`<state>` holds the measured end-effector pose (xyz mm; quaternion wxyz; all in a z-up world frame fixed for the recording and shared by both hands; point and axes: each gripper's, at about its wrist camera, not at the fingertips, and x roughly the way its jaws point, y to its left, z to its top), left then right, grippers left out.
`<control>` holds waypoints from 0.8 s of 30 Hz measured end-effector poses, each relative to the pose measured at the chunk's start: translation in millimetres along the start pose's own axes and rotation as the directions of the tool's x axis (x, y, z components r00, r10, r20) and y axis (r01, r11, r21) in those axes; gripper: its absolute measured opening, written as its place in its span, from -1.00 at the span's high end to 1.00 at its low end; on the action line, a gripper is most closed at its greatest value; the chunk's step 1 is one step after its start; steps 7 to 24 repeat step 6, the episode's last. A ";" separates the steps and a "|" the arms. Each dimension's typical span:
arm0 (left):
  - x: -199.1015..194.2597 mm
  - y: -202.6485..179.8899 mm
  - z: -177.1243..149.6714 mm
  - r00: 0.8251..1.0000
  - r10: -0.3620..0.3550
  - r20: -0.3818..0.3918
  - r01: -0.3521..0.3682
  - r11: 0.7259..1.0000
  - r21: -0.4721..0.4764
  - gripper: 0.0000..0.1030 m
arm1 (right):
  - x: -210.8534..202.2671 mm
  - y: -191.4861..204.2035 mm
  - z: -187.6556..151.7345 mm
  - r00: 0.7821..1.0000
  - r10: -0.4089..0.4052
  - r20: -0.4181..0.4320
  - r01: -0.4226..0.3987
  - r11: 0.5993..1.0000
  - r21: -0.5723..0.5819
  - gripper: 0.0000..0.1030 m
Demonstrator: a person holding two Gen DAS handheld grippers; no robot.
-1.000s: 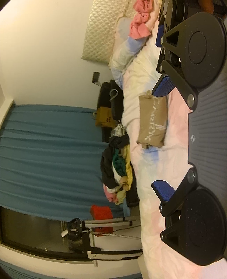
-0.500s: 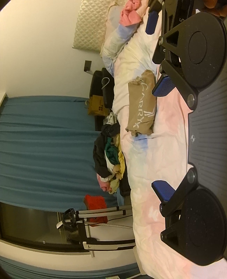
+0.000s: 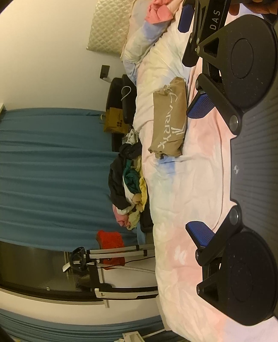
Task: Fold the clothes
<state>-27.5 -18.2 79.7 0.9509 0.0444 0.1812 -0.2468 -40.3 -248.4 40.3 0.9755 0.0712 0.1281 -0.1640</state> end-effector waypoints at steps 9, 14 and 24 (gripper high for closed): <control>-1.2 0.9 -0.4 1.000 -0.007 -0.002 0.007 1.000 -0.007 -0.99 | -1.3 -1.8 -0.3 1.000 -0.001 -0.001 0.001 1.000 0.012 -0.74; -1.2 0.9 -0.4 1.000 -0.007 -0.002 0.007 1.000 -0.007 -0.99 | -1.3 -1.8 -0.3 1.000 -0.001 -0.001 0.001 1.000 0.012 -0.74; -1.2 0.9 -0.4 1.000 -0.007 -0.002 0.007 1.000 -0.007 -0.99 | -1.3 -1.8 -0.3 1.000 -0.001 -0.001 0.001 1.000 0.012 -0.74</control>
